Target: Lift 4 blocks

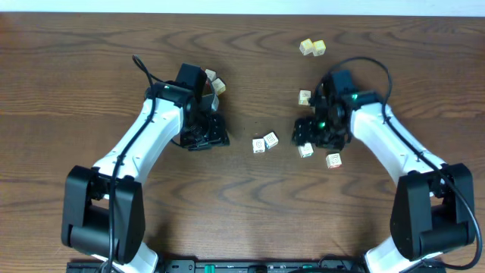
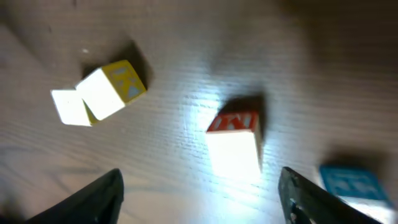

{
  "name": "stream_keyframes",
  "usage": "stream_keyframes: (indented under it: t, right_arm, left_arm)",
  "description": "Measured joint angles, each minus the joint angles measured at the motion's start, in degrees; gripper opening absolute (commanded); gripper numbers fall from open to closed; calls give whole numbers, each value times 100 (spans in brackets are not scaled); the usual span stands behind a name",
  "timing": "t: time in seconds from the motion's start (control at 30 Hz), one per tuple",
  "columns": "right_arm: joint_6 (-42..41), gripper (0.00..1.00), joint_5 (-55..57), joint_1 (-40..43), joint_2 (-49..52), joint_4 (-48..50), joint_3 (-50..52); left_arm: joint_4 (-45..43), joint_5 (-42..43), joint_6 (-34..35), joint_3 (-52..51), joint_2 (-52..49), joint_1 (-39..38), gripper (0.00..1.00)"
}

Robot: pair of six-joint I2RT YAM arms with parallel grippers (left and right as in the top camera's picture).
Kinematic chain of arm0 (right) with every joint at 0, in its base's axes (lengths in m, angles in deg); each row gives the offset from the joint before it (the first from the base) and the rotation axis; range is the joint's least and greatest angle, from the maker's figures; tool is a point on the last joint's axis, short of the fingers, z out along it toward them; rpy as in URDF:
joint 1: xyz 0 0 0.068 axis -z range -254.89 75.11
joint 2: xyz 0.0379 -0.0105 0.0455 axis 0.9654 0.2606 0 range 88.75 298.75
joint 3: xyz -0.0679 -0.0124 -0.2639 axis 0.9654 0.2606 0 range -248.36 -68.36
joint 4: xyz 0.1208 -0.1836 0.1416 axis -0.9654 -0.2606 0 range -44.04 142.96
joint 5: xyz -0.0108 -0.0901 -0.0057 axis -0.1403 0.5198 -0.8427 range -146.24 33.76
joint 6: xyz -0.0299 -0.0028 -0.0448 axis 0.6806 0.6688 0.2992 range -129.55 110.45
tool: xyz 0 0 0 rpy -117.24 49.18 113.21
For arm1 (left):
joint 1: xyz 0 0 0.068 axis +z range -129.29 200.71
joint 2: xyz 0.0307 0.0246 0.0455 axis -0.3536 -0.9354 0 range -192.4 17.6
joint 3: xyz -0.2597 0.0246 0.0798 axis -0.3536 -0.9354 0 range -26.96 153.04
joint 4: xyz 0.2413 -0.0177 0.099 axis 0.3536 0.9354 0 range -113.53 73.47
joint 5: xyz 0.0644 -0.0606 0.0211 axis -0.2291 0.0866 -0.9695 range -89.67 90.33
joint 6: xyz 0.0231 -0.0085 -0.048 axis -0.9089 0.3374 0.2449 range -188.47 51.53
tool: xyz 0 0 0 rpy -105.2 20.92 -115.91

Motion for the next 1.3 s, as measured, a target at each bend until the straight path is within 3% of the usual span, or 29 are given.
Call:
stream_keyframes:
  t: [0.17, 0.33, 0.57, 0.87, 1.03, 1.1, 1.3]
  right_arm:
    - [107, 73, 280, 13, -7, -745, -824]
    - [129, 73, 350, 13, -4, -931, -824]
    - [133, 73, 378, 13, -4, -931, -824]
    - [146, 73, 503, 13, -4, -929, -824]
    - [149, 77, 535, 13, -4, -901, -824]
    - [166, 77, 560, 13, -4, -879, -824]
    - [177, 86, 564, 13, -4, -595, -824]
  left_arm:
    - [-369, 192, 68, -284, -11, -704, 30]
    - [-2052, 157, 953, -713, -343, -1875, 14]
    - [-2712, -345, 1764, -719, -988, -2048, 10]
    - [-2487, -555, 1707, -710, -994, -1655, 11]
    - [-2114, -741, 1593, -715, -669, -955, 31]
    - [-1978, -765, 1547, -713, -221, -667, 54]
    - [-1064, -643, 1318, -713, 1034, -472, 72]
